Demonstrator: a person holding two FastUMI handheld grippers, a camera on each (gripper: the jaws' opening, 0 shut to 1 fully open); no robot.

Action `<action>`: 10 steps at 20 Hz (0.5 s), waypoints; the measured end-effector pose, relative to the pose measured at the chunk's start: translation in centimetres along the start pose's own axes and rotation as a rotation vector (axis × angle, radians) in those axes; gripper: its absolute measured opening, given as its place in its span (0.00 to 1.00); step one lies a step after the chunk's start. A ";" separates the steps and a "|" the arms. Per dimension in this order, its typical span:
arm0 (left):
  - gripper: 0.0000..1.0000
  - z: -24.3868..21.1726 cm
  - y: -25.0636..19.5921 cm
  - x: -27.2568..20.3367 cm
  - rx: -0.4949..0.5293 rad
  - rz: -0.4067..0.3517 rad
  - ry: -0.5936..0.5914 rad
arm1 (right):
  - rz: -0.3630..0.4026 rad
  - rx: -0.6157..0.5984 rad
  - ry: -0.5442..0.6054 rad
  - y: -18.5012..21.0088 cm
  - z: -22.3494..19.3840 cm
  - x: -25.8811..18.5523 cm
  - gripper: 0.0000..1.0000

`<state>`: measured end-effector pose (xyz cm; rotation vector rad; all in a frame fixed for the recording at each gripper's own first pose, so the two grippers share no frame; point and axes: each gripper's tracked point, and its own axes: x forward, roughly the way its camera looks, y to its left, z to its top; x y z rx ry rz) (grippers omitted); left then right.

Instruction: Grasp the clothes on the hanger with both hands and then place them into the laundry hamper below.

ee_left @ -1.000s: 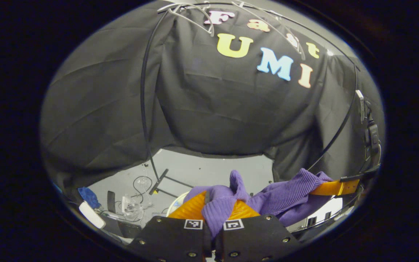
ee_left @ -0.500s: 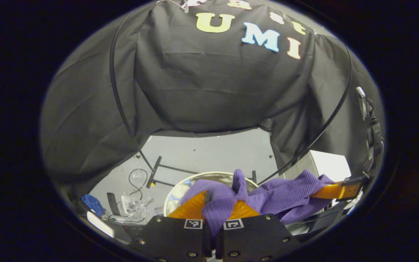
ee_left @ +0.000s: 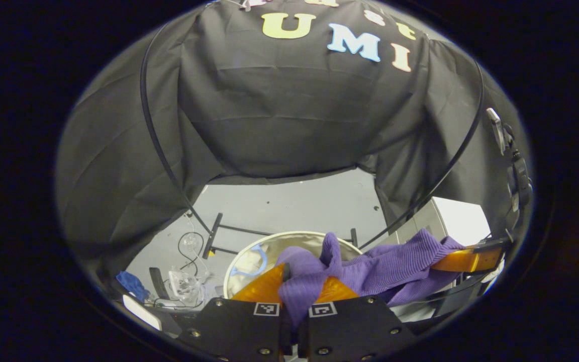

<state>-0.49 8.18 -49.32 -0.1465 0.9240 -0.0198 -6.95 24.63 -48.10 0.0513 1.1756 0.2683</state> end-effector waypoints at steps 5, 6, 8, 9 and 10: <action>0.07 -0.3 1.5 -0.8 -0.014 0.037 -0.020 | 0.007 -0.021 0.017 0.6 -0.2 -0.6 0.04; 0.10 -0.3 1.7 -1.1 -0.021 0.040 -0.024 | 0.007 -0.027 0.019 0.6 -0.2 -0.6 0.05; 0.11 -0.1 1.9 -1.6 -0.027 0.049 -0.042 | 0.023 -0.028 0.026 1.1 -0.2 -1.3 0.09; 0.16 -0.2 2.0 -2.0 -0.031 0.052 -0.047 | 0.034 -0.025 0.023 1.3 -0.1 -1.6 0.14; 0.21 0.0 1.8 -2.4 -0.037 0.050 -0.064 | 0.051 -0.025 0.015 1.6 0.1 -2.0 0.11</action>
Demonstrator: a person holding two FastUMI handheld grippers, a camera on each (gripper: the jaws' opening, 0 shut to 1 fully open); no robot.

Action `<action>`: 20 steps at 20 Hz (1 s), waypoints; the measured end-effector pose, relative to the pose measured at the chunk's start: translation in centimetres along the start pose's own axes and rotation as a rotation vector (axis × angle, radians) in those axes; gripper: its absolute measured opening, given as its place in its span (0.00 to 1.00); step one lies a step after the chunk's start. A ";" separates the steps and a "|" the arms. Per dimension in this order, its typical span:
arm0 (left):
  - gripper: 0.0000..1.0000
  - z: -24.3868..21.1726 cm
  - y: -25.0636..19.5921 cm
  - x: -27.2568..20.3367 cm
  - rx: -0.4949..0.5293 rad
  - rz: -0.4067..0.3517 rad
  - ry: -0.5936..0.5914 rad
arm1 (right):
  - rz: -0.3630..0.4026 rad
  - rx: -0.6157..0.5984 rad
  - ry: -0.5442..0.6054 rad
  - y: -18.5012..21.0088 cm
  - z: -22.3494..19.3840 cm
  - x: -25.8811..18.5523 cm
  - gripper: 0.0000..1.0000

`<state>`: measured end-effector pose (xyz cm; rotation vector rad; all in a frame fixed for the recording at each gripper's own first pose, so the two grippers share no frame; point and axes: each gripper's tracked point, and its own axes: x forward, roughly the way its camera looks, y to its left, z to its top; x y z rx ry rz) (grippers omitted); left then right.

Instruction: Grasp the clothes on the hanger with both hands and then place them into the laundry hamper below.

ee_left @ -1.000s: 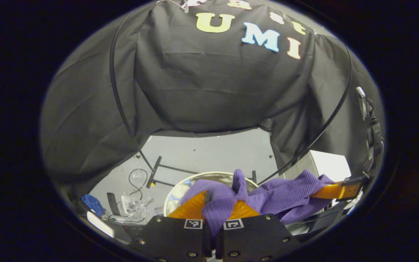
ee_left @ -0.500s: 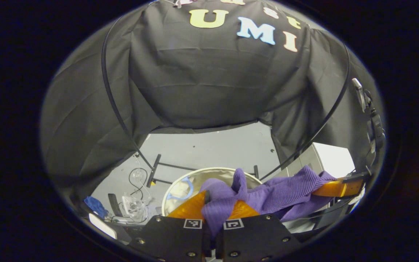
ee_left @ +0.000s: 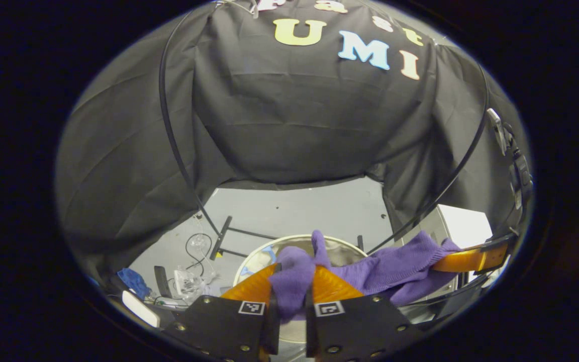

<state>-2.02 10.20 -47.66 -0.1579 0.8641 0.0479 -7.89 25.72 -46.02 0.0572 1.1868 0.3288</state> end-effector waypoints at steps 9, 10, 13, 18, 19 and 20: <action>0.95 6.3 -2.1 -5.0 0.010 0.021 -0.184 | -0.044 -0.061 -0.160 -2.4 4.7 -5.6 0.92; 0.95 7.5 -2.4 -5.8 0.004 0.032 -0.208 | -0.054 -0.048 -0.195 -3.0 6.0 -6.5 0.92; 0.95 11.2 -4.0 -8.6 -0.030 0.055 -0.288 | -0.084 0.004 -0.302 -5.7 9.2 -9.6 0.96; 0.95 19.2 -7.1 -15.0 -0.045 0.110 -0.458 | -0.111 0.089 -0.465 -11.0 12.8 -16.1 0.96; 1.00 20.5 -7.7 -16.4 -0.040 0.124 -0.490 | -0.111 0.101 -0.500 -12.0 13.5 -17.9 0.96; 1.00 21.7 -8.6 -17.7 -0.040 0.133 -0.516 | -0.109 0.112 -0.539 -13.1 14.3 -19.7 0.96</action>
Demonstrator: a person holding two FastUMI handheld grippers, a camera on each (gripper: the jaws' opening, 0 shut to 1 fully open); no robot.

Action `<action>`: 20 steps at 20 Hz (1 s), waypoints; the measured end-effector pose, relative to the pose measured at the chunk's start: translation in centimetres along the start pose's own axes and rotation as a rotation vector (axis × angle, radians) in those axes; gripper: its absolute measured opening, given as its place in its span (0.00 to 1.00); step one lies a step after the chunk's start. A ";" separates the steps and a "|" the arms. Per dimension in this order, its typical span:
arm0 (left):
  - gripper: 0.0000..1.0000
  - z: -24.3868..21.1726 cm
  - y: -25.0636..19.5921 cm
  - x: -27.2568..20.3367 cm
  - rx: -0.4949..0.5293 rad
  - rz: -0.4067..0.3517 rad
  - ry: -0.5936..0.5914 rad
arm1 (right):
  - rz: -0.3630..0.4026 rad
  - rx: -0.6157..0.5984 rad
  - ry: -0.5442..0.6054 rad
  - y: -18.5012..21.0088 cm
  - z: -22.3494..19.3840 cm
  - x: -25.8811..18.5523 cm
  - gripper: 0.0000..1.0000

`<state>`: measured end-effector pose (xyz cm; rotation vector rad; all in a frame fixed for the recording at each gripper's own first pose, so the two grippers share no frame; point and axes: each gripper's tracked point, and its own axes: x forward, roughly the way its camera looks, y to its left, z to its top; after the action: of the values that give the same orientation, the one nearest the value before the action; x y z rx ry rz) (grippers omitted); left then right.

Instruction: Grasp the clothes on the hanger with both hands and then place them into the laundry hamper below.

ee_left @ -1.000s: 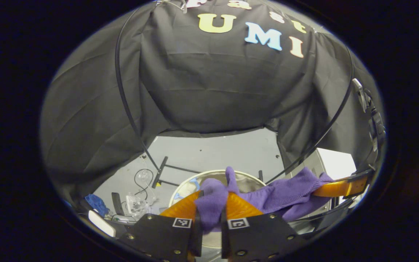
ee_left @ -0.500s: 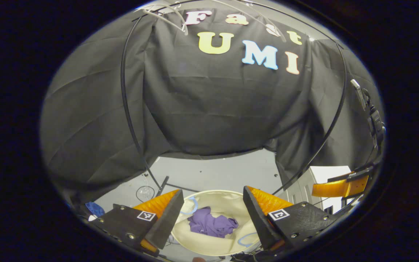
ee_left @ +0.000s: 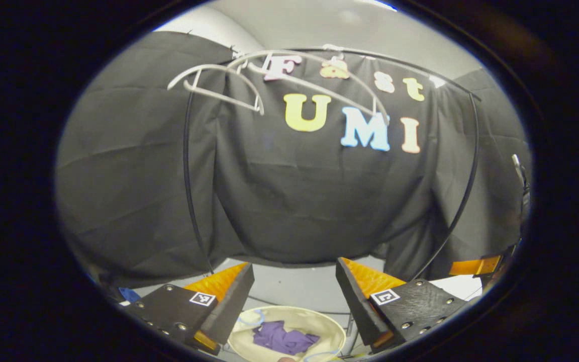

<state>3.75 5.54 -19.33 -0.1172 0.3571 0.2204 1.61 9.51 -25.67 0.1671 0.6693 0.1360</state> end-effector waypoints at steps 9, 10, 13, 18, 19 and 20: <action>1.00 14.5 -8.3 -7.6 0.023 -0.025 -0.182 | -0.042 -0.096 -0.459 -7.0 15.1 -9.4 0.96; 1.00 16.1 -9.3 -8.5 0.025 -0.037 -0.203 | -0.059 -0.123 -0.490 -7.9 16.3 -10.5 0.95; 1.00 20.2 -11.3 -11.0 0.046 -0.073 -0.273 | -0.092 -0.169 -0.555 -10.1 18.5 -13.8 0.91; 1.00 24.8 -13.6 -15.3 0.049 -0.142 -0.357 | -0.095 -0.233 -0.681 -12.8 22.3 -18.1 0.92; 1.00 25.2 -13.9 -15.6 0.046 -0.149 -0.366 | -0.090 -0.224 -0.676 -13.2 22.4 -18.4 0.95; 1.00 25.3 -14.1 -16.0 0.037 -0.157 -0.364 | -0.078 -0.207 -0.666 -13.5 22.5 -18.5 0.95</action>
<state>0.90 -7.39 10.95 -0.0657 -0.0108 0.0770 2.26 -9.49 0.21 -0.0183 -0.0045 0.0661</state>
